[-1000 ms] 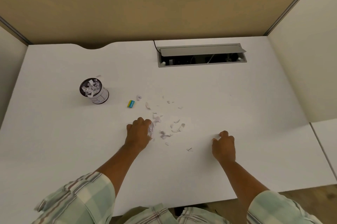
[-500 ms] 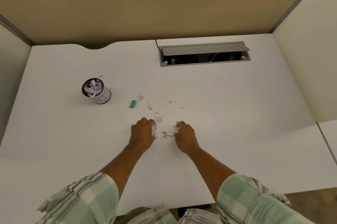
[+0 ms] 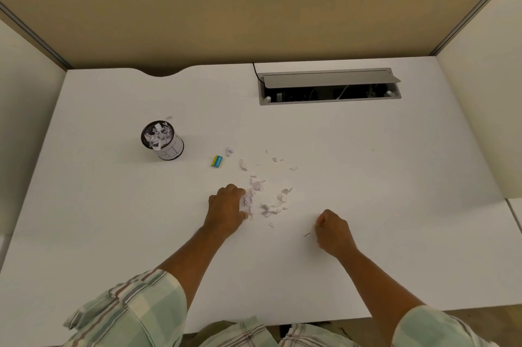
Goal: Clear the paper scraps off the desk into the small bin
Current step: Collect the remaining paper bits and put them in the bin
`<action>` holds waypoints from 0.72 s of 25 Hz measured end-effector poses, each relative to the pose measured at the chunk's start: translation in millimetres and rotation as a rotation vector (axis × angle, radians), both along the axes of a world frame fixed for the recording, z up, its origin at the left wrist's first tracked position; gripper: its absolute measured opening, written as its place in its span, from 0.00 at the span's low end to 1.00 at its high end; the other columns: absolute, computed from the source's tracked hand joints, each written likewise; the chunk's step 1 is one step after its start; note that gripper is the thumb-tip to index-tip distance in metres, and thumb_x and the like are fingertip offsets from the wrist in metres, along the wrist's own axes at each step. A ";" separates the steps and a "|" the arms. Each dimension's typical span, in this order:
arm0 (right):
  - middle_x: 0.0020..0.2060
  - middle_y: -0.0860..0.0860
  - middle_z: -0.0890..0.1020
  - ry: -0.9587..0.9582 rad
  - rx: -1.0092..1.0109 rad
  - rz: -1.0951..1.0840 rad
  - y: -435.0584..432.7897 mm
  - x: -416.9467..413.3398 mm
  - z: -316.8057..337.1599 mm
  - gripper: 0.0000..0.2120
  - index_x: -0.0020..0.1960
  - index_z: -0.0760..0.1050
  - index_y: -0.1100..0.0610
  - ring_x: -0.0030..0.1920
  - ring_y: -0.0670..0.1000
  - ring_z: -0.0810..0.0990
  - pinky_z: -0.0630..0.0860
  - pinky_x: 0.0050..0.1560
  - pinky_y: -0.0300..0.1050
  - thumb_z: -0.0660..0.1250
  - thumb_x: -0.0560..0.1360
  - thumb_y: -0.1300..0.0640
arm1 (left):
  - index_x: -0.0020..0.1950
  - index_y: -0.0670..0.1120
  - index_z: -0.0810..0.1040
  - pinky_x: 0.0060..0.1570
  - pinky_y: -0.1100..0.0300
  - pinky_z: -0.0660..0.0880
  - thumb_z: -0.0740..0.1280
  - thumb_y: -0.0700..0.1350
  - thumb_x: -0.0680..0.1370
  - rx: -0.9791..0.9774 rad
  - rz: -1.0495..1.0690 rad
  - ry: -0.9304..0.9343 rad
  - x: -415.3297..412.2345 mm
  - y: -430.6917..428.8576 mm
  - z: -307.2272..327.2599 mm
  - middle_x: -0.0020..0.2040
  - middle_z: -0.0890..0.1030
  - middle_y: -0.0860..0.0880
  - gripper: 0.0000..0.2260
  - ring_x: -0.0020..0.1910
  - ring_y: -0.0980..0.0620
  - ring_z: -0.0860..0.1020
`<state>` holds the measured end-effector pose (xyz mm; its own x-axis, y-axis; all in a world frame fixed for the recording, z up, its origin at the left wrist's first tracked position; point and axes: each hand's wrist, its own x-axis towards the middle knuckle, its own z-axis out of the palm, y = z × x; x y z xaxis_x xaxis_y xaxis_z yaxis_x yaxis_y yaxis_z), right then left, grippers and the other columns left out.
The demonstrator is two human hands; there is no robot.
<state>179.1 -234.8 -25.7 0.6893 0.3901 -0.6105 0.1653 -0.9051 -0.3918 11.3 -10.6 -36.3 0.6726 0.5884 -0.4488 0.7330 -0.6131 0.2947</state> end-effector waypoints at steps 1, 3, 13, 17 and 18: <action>0.42 0.56 0.82 0.016 0.017 0.009 4.8 -7.5 -2.6 0.08 0.45 0.73 0.57 0.44 0.60 0.83 0.83 0.46 0.55 0.55 0.77 0.62 | 0.71 0.51 0.72 0.65 0.52 0.67 0.74 0.53 0.75 -0.004 0.003 -0.005 -0.2 0.0 0.3 0.68 0.74 0.51 0.26 0.67 0.48 0.73; 0.43 0.57 0.82 0.056 0.055 0.015 20.7 -23.5 -7.8 0.09 0.46 0.73 0.56 0.44 0.60 0.83 0.83 0.44 0.55 0.54 0.75 0.64 | 0.72 0.51 0.72 0.65 0.53 0.67 0.74 0.53 0.75 -0.012 0.009 -0.010 -1.5 0.3 1.0 0.68 0.74 0.51 0.27 0.67 0.49 0.72; 0.50 0.61 0.81 0.317 0.268 -0.242 106.5 -49.7 -16.1 0.14 0.55 0.70 0.57 0.49 0.61 0.84 0.82 0.52 0.62 0.66 0.72 0.67 | 0.72 0.51 0.71 0.65 0.55 0.68 0.76 0.55 0.72 -0.007 0.007 -0.037 -5.4 -4.3 -2.2 0.69 0.74 0.51 0.31 0.68 0.49 0.72; 0.46 0.60 0.83 0.302 0.353 -0.247 114.2 -33.4 -7.1 0.14 0.52 0.73 0.58 0.48 0.62 0.85 0.83 0.50 0.61 0.70 0.69 0.68 | 0.78 0.49 0.63 0.70 0.55 0.69 0.79 0.55 0.70 -0.063 0.042 -0.054 -0.3 -0.2 -3.9 0.75 0.67 0.47 0.42 0.72 0.47 0.68; 0.45 0.59 0.84 0.266 0.358 -0.234 114.6 -26.4 -4.9 0.12 0.50 0.74 0.58 0.45 0.61 0.86 0.84 0.47 0.59 0.69 0.70 0.67 | 0.79 0.49 0.60 0.70 0.55 0.69 0.79 0.55 0.69 -0.075 0.063 -0.062 2.0 3.0 -4.0 0.76 0.65 0.47 0.45 0.74 0.47 0.67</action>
